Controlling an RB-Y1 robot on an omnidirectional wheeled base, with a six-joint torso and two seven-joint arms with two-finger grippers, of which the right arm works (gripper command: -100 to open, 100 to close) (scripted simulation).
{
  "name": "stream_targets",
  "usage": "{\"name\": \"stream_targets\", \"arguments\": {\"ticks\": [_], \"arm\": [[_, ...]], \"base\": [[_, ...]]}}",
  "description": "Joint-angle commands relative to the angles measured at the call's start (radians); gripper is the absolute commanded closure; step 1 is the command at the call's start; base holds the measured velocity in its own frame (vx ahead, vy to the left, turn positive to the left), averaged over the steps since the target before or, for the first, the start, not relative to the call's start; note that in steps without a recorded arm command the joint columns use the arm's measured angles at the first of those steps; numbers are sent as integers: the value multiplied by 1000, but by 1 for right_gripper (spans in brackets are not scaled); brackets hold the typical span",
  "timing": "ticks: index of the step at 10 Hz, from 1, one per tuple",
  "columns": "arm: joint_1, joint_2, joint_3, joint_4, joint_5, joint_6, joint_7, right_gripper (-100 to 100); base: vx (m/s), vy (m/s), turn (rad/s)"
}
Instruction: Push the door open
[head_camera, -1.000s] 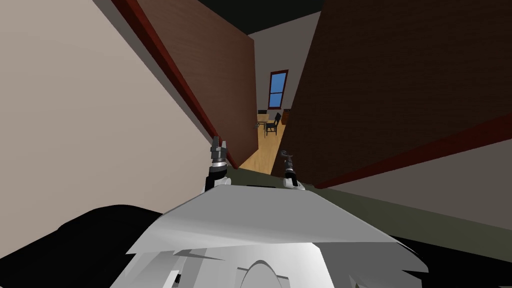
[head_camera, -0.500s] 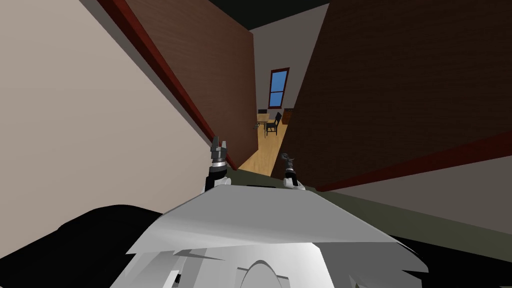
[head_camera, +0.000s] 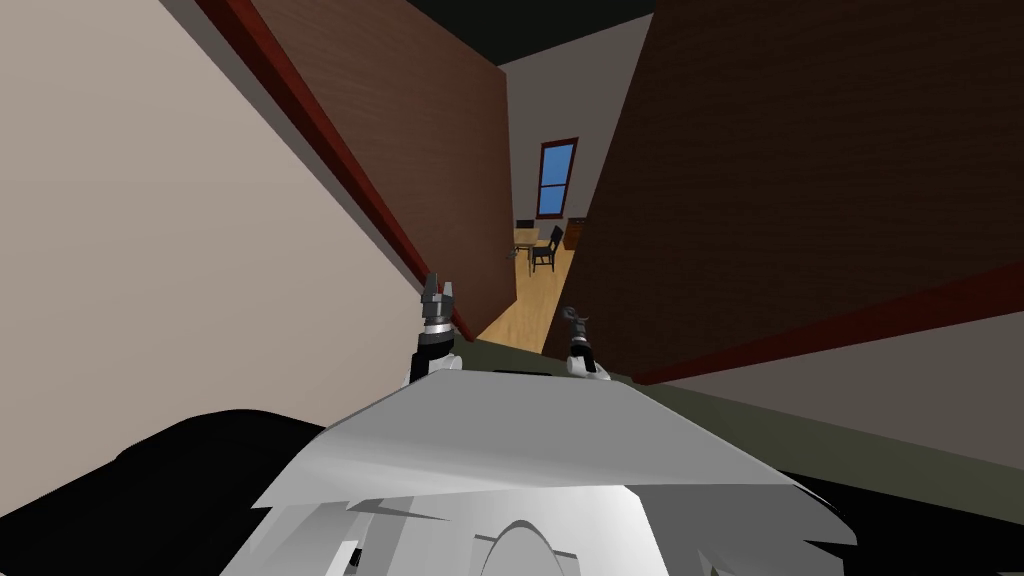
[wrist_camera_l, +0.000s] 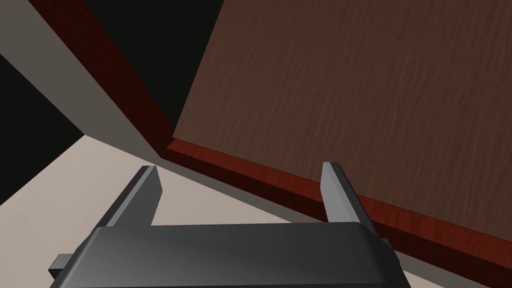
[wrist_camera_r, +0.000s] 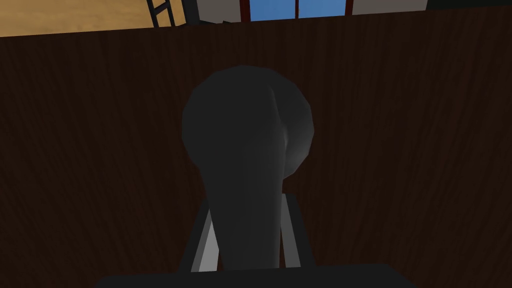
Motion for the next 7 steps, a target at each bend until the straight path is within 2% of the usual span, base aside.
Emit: {"name": "stream_targets", "arguments": {"ticks": [1, 3, 7], "arm": [[-8, -5, -11, 4, -6, -8, 8, 100], [-9, -5, -18, 5, -10, -10, 14, 100], [-16, -4, -62, 12, -34, -18, 50, 100]], "base": [[177, 11, -49], [170, 23, -32], [191, 5, -49]]}}
